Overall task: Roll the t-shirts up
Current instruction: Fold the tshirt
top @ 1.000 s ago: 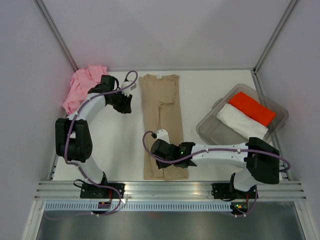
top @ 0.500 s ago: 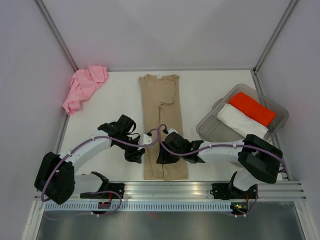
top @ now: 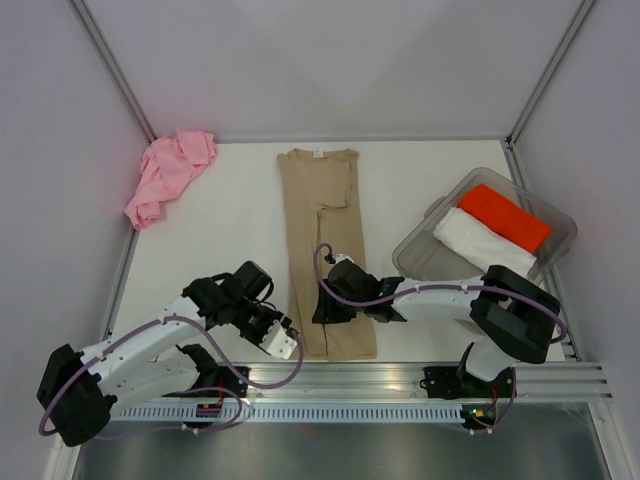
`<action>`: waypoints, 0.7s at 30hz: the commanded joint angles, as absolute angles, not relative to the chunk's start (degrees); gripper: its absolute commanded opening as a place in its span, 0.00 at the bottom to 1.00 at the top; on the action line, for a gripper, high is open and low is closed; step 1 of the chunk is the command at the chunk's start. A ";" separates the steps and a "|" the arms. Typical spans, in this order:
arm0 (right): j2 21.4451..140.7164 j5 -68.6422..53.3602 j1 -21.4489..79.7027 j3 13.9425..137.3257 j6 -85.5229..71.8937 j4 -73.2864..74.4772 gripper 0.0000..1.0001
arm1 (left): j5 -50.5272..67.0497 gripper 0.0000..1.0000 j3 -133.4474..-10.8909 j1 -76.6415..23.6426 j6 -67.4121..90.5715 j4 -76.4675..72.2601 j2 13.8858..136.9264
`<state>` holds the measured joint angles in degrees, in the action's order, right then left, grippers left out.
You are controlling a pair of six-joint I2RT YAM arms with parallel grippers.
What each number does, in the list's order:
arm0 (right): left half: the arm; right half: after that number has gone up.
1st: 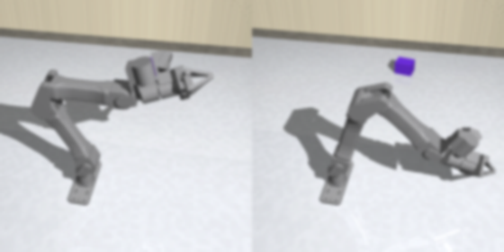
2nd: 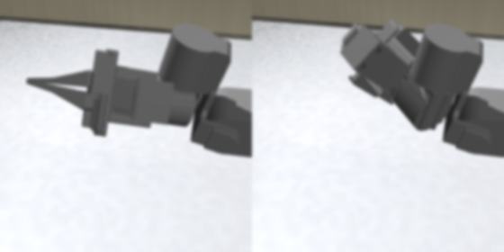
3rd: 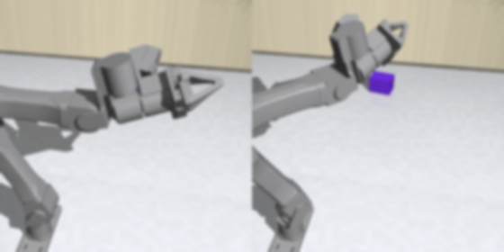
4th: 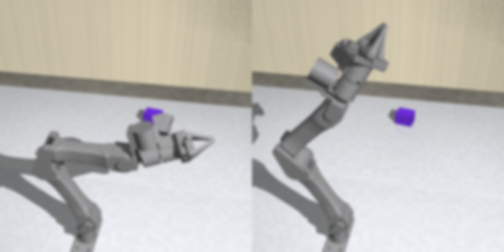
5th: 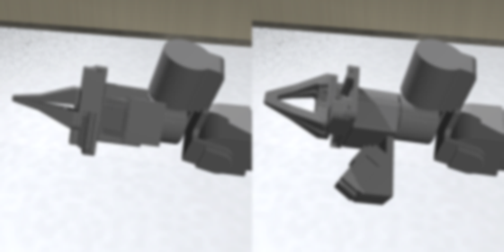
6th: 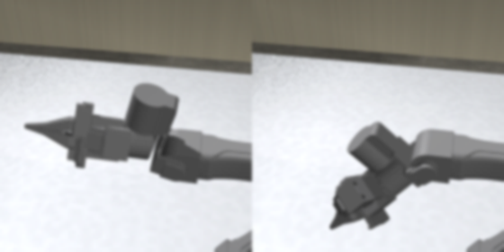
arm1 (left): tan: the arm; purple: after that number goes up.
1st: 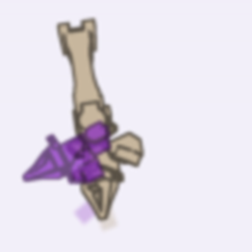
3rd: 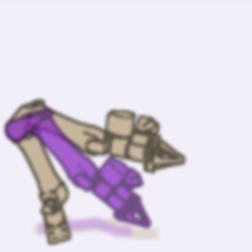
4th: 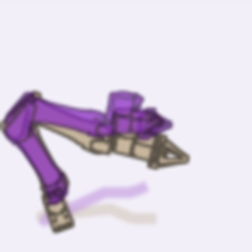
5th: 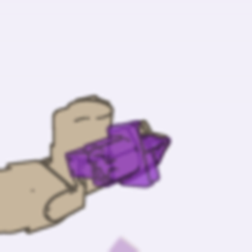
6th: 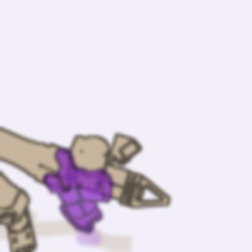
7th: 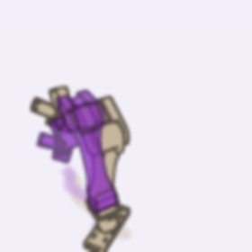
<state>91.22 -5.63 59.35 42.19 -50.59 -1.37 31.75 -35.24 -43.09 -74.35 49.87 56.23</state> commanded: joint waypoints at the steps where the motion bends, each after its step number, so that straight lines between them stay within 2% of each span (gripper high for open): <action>1: 87.90 -4.40 58.80 41.75 -50.45 -1.41 0.36 | 32.51 0.46 -33.84 -45.00 -83.76 51.94 52.91; 3: 85.45 -3.52 58.62 39.38 -50.36 -1.41 0.36 | 34.27 0.50 -33.05 -46.22 -83.15 51.86 53.26; 12: 79.99 0.78 59.94 37.97 -48.25 2.81 0.38 | 32.08 0.53 -30.76 -50.01 -83.50 42.72 57.65; 17: 79.01 4.92 65.56 41.31 -50.62 5.45 0.44 | 32.69 0.53 -28.49 -50.80 -84.29 40.26 60.03; 19: 81.64 5.01 66.62 43.40 -51.33 5.88 0.50 | 33.05 0.53 -27.69 -51.33 -83.85 36.94 60.03; 21: 84.98 7.10 67.41 45.60 -51.41 7.99 0.51 | 33.57 0.53 -27.07 -52.03 -82.97 35.43 60.29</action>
